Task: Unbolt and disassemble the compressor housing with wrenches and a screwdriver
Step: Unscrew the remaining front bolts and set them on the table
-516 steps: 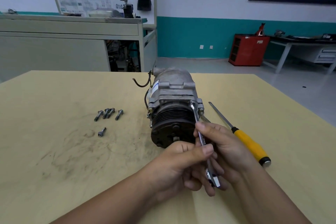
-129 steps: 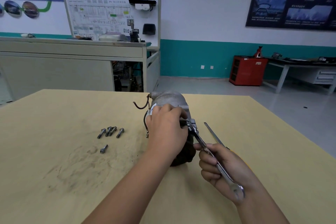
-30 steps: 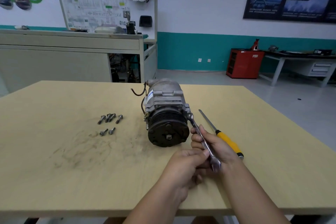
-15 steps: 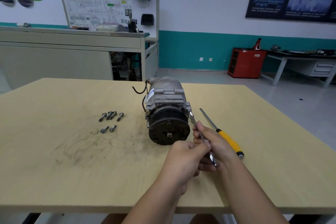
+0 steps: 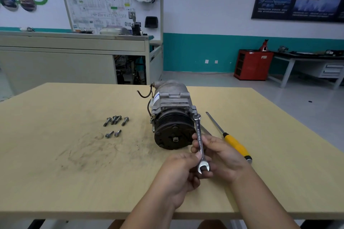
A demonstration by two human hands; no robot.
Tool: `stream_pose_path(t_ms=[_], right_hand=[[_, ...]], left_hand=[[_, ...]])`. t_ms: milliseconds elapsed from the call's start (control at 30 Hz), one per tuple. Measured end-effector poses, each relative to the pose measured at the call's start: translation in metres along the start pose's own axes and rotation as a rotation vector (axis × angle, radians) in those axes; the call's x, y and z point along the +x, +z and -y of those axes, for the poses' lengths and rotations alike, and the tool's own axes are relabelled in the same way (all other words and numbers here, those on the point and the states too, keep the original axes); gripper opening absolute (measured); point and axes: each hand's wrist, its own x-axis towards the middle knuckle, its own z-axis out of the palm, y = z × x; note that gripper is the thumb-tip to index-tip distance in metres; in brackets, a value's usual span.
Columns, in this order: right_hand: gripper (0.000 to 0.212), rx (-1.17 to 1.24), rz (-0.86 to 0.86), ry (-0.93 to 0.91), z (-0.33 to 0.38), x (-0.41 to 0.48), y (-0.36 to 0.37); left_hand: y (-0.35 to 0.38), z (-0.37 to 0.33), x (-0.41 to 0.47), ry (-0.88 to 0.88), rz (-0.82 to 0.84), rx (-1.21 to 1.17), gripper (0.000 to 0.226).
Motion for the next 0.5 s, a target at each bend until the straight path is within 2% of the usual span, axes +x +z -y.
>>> stream_pose_path(t_ms=[200, 367, 500], right_hand=[[0.018, -0.011, -0.063, 0.026, -0.002, 0.001, 0.000], [0.019, -0.120, -0.117, 0.033, -0.003, 0.003, -0.006], [0.018, -0.147, -0.152, 0.024, -0.003, 0.004, -0.007]], left_hand=[[0.001, 0.012, 0.005, -0.084, 0.004, -0.116, 0.025], [0.009, 0.017, 0.007, 0.035, -0.034, 0.004, 0.018], [0.012, 0.019, 0.009, 0.122, -0.120, 0.114, 0.021]])
